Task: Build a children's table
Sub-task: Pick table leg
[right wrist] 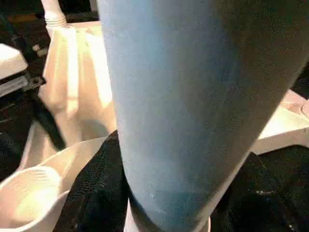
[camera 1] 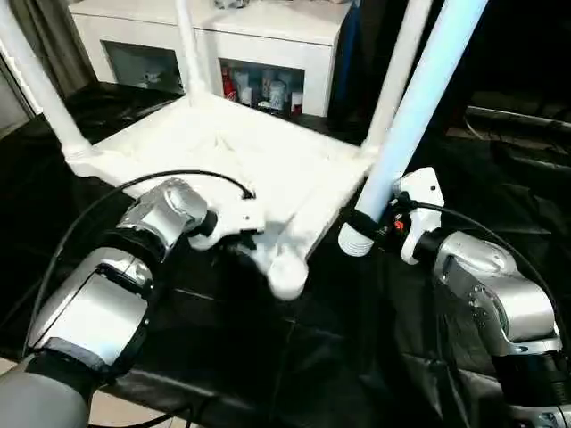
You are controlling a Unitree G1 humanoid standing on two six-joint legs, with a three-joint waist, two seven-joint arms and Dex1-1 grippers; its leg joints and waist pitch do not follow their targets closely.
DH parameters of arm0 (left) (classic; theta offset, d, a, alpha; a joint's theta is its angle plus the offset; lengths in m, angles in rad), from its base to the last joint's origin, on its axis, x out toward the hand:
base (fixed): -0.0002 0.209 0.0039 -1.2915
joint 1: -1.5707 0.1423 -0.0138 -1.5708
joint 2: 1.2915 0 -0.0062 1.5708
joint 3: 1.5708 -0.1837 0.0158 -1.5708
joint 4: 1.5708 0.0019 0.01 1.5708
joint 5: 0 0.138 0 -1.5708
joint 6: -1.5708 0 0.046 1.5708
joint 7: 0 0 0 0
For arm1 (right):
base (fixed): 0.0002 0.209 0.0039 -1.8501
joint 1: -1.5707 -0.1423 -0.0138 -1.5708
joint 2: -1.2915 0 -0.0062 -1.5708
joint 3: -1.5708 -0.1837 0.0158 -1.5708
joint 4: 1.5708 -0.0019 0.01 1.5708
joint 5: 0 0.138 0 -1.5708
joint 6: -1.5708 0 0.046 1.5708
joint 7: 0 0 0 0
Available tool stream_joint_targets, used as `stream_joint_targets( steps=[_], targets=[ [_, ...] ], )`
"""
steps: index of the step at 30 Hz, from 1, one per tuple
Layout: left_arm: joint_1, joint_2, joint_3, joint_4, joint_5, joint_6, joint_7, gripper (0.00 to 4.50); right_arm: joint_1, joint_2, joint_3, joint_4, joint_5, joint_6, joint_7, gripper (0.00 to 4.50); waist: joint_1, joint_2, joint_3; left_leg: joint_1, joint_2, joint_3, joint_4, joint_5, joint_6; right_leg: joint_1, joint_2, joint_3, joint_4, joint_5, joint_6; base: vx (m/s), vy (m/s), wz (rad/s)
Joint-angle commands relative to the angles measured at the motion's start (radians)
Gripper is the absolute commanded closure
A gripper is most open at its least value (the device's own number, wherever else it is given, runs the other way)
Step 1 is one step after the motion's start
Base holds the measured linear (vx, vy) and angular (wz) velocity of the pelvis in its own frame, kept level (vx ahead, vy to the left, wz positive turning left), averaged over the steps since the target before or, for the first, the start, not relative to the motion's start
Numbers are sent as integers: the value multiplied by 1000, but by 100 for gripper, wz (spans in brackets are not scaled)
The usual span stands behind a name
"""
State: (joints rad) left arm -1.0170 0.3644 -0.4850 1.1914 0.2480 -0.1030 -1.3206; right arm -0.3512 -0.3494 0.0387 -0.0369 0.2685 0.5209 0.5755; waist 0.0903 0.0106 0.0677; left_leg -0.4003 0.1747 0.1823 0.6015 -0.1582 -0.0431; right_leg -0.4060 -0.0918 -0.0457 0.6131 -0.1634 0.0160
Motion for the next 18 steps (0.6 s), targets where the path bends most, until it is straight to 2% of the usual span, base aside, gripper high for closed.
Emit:
stream_joint_targets(
  steps=[1, 3, 8, 12, 15, 16, 18],
  targets=[
    [27, -14, -4, 11, -9, 45, -47, 286, -8, -10, -7, -8, 0, -6, 1, 263, 6, -4, -83, 32, 48, -18, -78, -254, -4, 44, -65, 34, -68, -195, -264, 0, 0, 0],
    [22, -30, 27, 6, -37, 104, -40, 304, -7, -12, -12, -7, 1, -7, -1, 263, 5, -5, -83, 32, 47, -16, -76, -251, 4, 46, -64, 34, -67, -172, -280, 0, 0, 0],
    [19, -64, 102, -3, -80, 272, 57, 325, -3, -1, -34, -13, 17, 5, -17, 263, 6, -5, -81, 33, 46, -15, -74, -261, 13, 47, -66, 34, -71, -202, -284, 0, 0, 0],
    [30, -100, 178, -15, -127, 432, 191, 340, 6, 6, -36, -18, 19, 14, -26, 263, 0, -10, -78, 22, 41, -18, -76, -263, 8, 57, -65, 30, -76, -276, -249, 0, 0, 0],
    [41, -114, 207, -41, -134, 489, 282, 352, 7, 10, -36, -16, 20, 15, -31, 263, -7, -17, -75, 16, 36, -25, -80, -277, 0, 61, -63, 24, -87, -374, -200, -1, 0, -6],
    [48, -118, 217, -58, -133, 514, 316, 355, 7, 12, -37, -13, 20, 15, -32, 263, -9, -15, -75, 15, 36, -27, -81, -276, -3, 62, -63, 23, -85, -375, -196, -2, 1, -18],
    [59, -127, 233, -86, -141, 532, 345, 367, 6, 13, -38, -10, 20, 14, -34, 263, -12, -14, -75, 23, 36, -27, -81, -293, -1, 55, -60, 22, -91, -382, -192, 0, 0, 0]
  ],
)
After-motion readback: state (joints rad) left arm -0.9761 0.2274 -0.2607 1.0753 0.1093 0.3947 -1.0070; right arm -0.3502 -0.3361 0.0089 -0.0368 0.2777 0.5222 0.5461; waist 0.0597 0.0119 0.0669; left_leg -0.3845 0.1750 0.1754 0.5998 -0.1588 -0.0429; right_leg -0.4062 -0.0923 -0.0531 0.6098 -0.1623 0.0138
